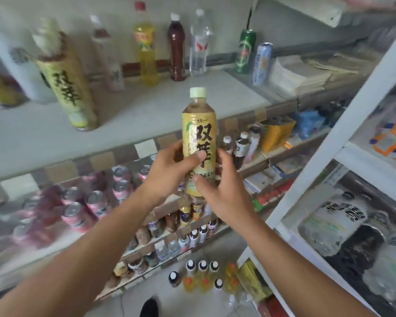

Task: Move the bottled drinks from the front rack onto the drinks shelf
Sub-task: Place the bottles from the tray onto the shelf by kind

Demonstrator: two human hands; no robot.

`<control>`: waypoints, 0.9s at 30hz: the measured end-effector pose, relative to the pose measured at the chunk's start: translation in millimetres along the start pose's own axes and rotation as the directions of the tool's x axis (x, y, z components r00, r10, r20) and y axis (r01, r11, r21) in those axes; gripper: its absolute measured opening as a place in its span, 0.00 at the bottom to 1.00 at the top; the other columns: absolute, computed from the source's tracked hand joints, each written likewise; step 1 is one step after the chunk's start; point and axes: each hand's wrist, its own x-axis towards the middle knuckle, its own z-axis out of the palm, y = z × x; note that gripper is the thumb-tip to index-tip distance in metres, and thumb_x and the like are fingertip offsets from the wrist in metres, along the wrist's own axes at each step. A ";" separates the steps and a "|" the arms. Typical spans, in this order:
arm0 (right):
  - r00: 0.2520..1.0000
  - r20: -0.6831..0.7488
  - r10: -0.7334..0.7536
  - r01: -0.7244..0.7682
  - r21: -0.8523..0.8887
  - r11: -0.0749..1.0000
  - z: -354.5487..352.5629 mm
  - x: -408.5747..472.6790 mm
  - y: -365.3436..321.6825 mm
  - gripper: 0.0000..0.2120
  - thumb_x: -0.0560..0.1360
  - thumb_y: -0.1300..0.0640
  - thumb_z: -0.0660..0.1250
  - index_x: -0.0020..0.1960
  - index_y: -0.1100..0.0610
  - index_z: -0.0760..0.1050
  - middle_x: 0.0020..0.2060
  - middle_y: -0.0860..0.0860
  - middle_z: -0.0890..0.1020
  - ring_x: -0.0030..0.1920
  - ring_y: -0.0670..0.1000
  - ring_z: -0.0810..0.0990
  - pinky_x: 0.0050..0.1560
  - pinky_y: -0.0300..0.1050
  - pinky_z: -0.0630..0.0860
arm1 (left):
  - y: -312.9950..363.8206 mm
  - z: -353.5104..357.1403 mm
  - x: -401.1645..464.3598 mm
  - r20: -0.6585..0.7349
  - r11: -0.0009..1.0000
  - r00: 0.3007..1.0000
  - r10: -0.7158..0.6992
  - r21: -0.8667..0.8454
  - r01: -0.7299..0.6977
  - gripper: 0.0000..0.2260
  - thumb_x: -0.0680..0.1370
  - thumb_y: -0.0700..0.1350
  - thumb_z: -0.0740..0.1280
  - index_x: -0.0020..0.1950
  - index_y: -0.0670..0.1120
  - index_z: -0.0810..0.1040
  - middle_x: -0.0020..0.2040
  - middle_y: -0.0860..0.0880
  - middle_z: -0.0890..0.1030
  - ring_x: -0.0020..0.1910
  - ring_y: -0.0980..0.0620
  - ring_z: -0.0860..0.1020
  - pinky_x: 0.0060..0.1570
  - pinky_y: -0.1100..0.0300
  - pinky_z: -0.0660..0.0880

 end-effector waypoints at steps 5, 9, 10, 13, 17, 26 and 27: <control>0.994 0.090 -0.069 0.068 0.018 0.998 46.6 36.5 -37.5 0.27 0.74 0.50 0.71 0.69 0.46 0.64 0.55 0.43 0.79 0.51 0.39 0.80 0.47 0.39 0.79 | 27.4 -57.3 -4.3 -0.167 0.996 0.983 0.080 0.050 -0.073 0.18 0.72 0.50 0.75 0.58 0.43 0.79 0.50 0.42 0.85 0.48 0.38 0.83 0.48 0.36 0.79; 0.981 0.158 -0.109 0.121 -0.063 0.991 80.8 63.4 -65.6 0.28 0.71 0.44 0.72 0.66 0.43 0.63 0.53 0.42 0.80 0.49 0.40 0.80 0.46 0.46 0.79 | 43.9 -100.4 -8.1 -0.248 0.987 0.958 0.141 0.114 -0.116 0.17 0.72 0.45 0.75 0.57 0.41 0.78 0.49 0.44 0.85 0.48 0.44 0.84 0.48 0.50 0.80; 0.979 0.168 -0.120 0.134 -0.075 0.988 89.5 69.2 -72.9 0.28 0.71 0.44 0.72 0.65 0.43 0.63 0.52 0.42 0.80 0.48 0.41 0.80 0.45 0.46 0.79 | 47.7 -109.7 -9.6 -0.261 0.983 0.953 0.154 0.136 -0.122 0.16 0.72 0.44 0.75 0.57 0.41 0.79 0.49 0.44 0.85 0.48 0.46 0.84 0.48 0.53 0.80; 0.972 0.182 -0.146 0.166 -0.100 0.981 117.1 85.0 -87.9 0.26 0.71 0.45 0.73 0.62 0.45 0.64 0.51 0.43 0.80 0.47 0.42 0.81 0.44 0.48 0.80 | 54.0 -138.7 -10.5 -0.305 0.972 0.934 0.185 0.195 -0.129 0.15 0.74 0.44 0.75 0.57 0.41 0.79 0.49 0.45 0.85 0.50 0.46 0.84 0.51 0.52 0.81; 0.969 0.187 -0.162 0.185 -0.114 0.976 149.9 100.7 -100.4 0.27 0.70 0.44 0.72 0.63 0.46 0.64 0.52 0.45 0.80 0.48 0.46 0.81 0.46 0.52 0.80 | 59.1 -174.2 -6.8 -0.346 0.960 0.915 0.208 0.249 -0.124 0.13 0.75 0.44 0.74 0.57 0.41 0.79 0.49 0.45 0.85 0.50 0.47 0.84 0.53 0.49 0.81; 0.977 0.035 -0.208 0.211 -0.100 0.972 203.9 131.1 -107.4 0.28 0.68 0.43 0.74 0.62 0.49 0.68 0.52 0.46 0.81 0.49 0.47 0.81 0.45 0.45 0.79 | 61.5 -227.0 11.5 -0.346 0.911 0.894 0.284 0.388 -0.139 0.20 0.73 0.53 0.71 0.63 0.47 0.77 0.55 0.53 0.84 0.55 0.54 0.82 0.57 0.53 0.79; 0.979 0.012 -0.205 0.205 -0.090 0.975 207.9 134.9 -106.9 0.28 0.68 0.43 0.75 0.62 0.49 0.68 0.52 0.45 0.81 0.50 0.46 0.81 0.45 0.43 0.79 | 62.0 -232.8 13.5 -0.353 0.907 0.890 0.287 0.398 -0.135 0.22 0.74 0.54 0.70 0.65 0.48 0.76 0.57 0.54 0.83 0.57 0.56 0.81 0.57 0.57 0.78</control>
